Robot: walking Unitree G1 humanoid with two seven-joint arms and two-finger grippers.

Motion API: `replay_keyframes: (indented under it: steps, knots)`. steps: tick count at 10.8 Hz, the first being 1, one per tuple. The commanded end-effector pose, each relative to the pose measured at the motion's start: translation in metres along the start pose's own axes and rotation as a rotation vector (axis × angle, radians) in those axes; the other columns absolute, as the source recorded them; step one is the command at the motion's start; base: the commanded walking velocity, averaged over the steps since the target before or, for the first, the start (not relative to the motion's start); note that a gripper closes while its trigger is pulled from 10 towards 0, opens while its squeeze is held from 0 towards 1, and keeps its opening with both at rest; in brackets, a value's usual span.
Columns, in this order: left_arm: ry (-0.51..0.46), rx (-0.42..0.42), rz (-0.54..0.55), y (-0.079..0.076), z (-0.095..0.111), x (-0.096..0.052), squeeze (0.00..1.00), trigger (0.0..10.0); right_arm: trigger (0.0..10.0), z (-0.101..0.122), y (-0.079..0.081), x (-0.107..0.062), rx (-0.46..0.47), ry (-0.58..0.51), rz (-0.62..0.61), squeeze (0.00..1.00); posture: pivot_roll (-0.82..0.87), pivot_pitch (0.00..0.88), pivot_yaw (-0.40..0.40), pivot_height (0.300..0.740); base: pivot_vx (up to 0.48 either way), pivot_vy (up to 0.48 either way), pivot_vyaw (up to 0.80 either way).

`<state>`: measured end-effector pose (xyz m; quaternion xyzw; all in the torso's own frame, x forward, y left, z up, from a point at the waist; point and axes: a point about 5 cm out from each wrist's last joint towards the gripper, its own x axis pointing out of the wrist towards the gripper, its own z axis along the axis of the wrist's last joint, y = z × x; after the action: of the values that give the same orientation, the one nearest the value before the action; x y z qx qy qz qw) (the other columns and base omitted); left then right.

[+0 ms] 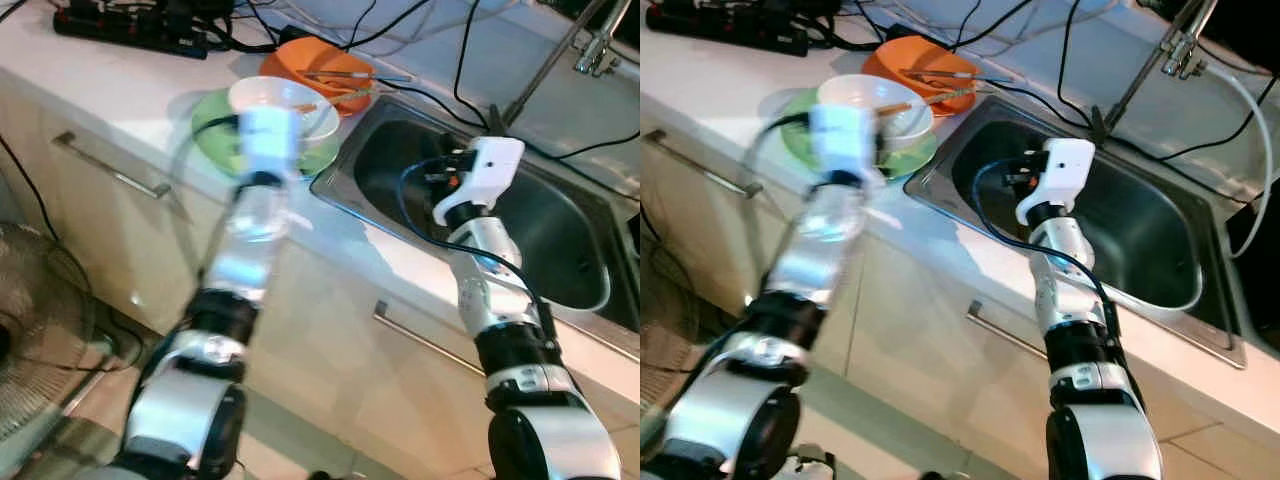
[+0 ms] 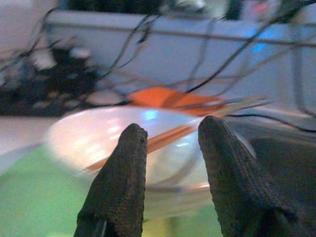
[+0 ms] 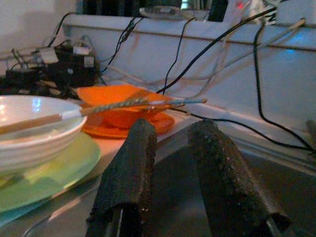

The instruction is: Kitchen organization

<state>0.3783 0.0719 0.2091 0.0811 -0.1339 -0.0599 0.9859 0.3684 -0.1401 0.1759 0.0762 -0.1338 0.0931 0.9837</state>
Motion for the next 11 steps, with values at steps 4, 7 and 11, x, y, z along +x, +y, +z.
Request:
replay_keyframes:
  steps: [4, 7, 11]
  knots:
    - [-0.064, -0.002, -0.028, -0.010, 0.009, 0.003, 0.00, 10.0, 10.0, 0.001, -0.009, 0.002, -0.012, -0.012, -0.021, 0.00, 0.32, 0.004, -0.228, 0.740, 0.000, 0.000, 0.00]
    - [-0.182, -0.022, -0.035, -0.003, 0.026, -0.002, 0.00, 10.0, 10.0, 0.004, -0.005, -0.001, -0.018, -0.053, -0.030, 0.00, 0.19, 0.000, -0.130, 0.740, 0.000, 0.000, 0.00]
    - [-0.175, 0.011, -0.059, 0.003, 0.016, -0.011, 0.00, 10.0, 10.0, 0.000, 0.009, -0.003, -0.012, -0.070, -0.003, 0.00, 0.13, 0.000, -0.075, 0.740, 0.000, 0.000, 0.00]
